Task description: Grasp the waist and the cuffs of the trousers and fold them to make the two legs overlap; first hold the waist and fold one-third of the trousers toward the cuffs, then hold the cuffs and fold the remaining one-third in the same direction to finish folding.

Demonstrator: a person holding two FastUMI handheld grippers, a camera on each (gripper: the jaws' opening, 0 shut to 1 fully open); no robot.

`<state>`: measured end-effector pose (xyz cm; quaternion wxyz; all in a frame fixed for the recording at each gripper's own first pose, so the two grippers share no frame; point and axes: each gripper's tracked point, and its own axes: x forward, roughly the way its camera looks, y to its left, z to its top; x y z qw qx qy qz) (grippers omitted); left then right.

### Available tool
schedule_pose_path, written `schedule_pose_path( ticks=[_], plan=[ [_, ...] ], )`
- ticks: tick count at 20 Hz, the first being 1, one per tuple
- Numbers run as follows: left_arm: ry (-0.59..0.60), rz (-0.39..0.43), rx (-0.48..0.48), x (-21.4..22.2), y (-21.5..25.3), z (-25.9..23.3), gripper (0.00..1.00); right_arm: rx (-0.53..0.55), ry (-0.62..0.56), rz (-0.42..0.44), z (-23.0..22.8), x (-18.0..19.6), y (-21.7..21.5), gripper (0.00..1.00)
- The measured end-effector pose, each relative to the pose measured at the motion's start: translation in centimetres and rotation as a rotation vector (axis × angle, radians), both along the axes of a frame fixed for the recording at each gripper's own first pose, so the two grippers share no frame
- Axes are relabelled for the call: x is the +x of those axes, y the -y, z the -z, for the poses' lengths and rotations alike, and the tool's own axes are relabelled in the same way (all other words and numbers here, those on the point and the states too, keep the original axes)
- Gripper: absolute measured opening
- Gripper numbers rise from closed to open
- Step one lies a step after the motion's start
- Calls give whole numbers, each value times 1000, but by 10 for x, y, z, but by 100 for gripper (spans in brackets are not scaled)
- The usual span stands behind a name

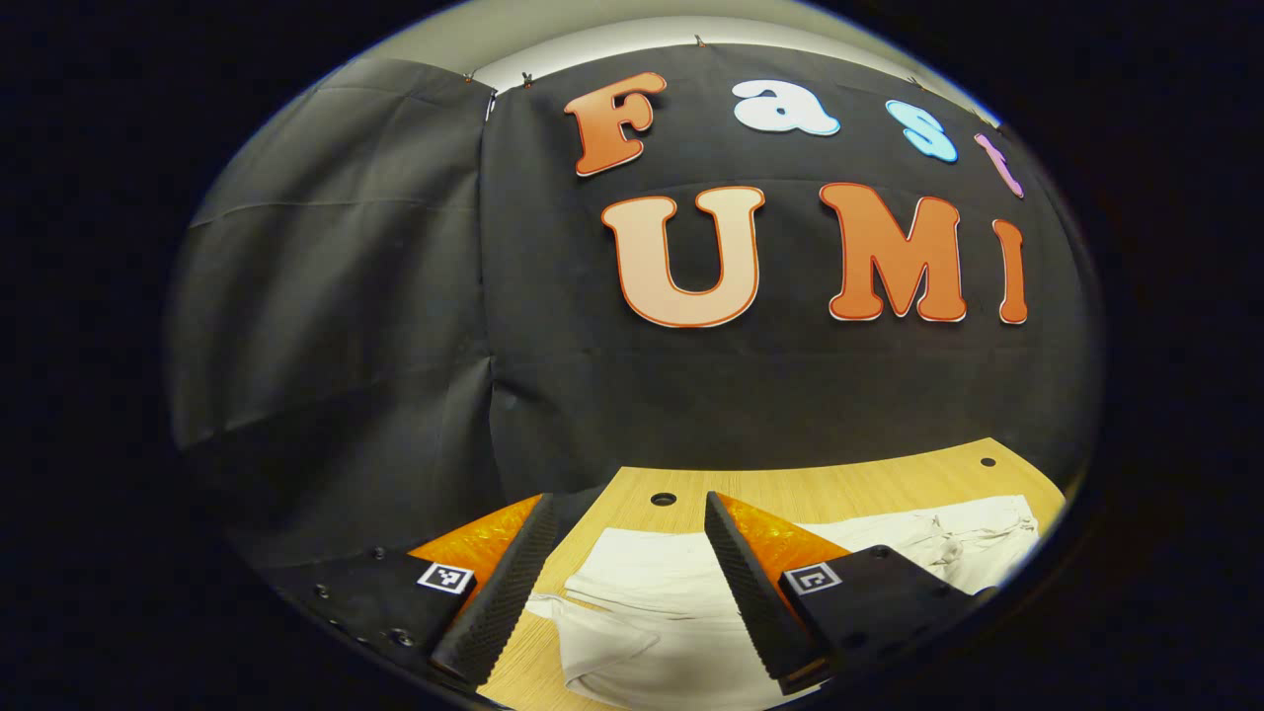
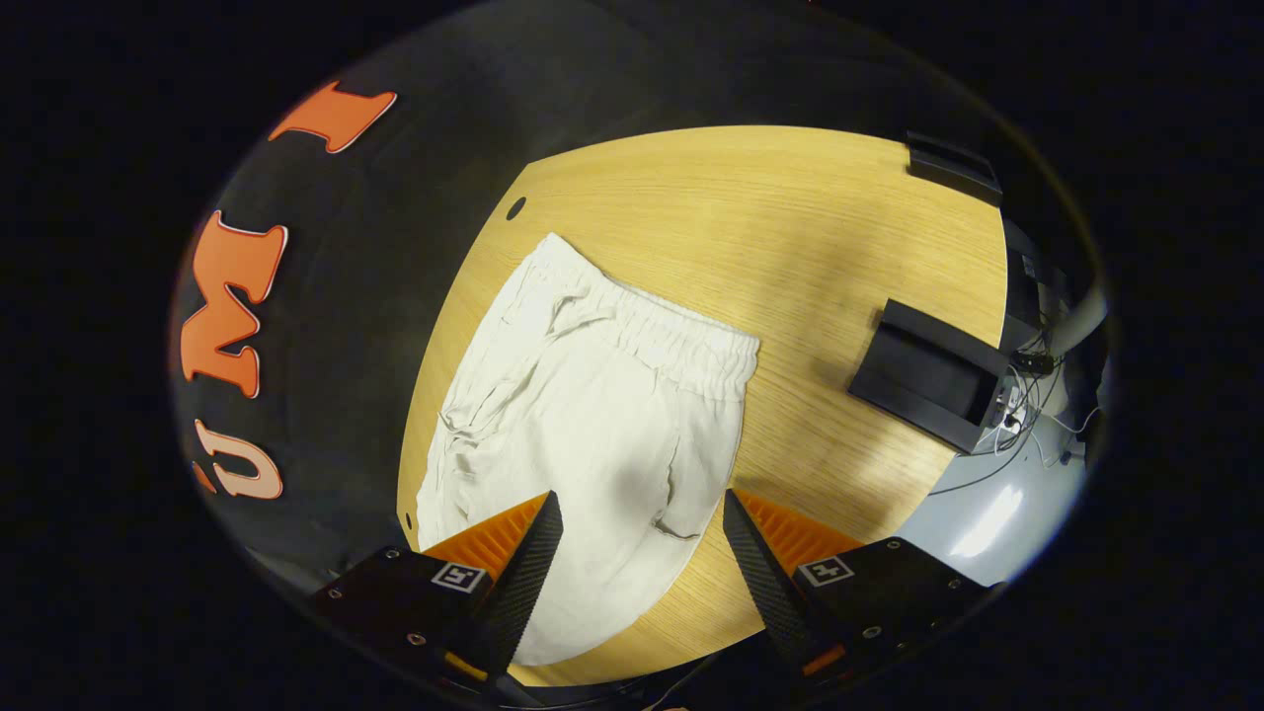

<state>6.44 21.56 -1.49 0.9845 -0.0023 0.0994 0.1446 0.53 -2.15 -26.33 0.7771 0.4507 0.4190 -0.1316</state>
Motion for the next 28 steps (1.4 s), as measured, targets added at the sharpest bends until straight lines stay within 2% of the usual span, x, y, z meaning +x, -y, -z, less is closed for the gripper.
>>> schedule_pose_path(
  ticks=[8, 12, 14, 15, 19, 20, 21, 22, 23, 24, 28],
  plan=[
    [-29, -16, 11, -6, -15, 7, 99, 102, -42, 65, 16, 15, -11, 99],
    [-35, -50, -11, -13, -29, 10, 99, 97, -43, 36, 19, 25, -16, 96],
    [-42, -68, -5, -19, -37, 10, 99, 81, -58, 15, 22, 29, -17, 86],
    [-46, -75, -8, -22, -41, 10, 99, 77, -59, 16, 24, 34, -20, 75],
    [-72, -116, -50, -38, -57, 21, 99, 74, -95, 12, 36, 39, -22, 53],
    [-82, -129, -60, -43, -61, 27, 97, 68, -106, 16, 39, 39, -22, 34],
    [-94, -142, -73, -48, -67, 32, 99, 66, -112, 17, 40, 38, -21, 7],
    [-109, -156, -93, -54, -72, 40, 99, 66, -113, 18, 40, 37, -21, 9],
    [-138, -179, -127, -61, -78, 50, 99, 68, -112, 18, 40, 37, -20, 2],
    [-157, -193, -170, -68, -80, 60, 96, 70, -110, 20, 40, 37, -20, 2],
    [-201, -221, -385, -88, -76, 99, 99, 76, -112, 28, 40, 37, -20, 2]
  ],
)
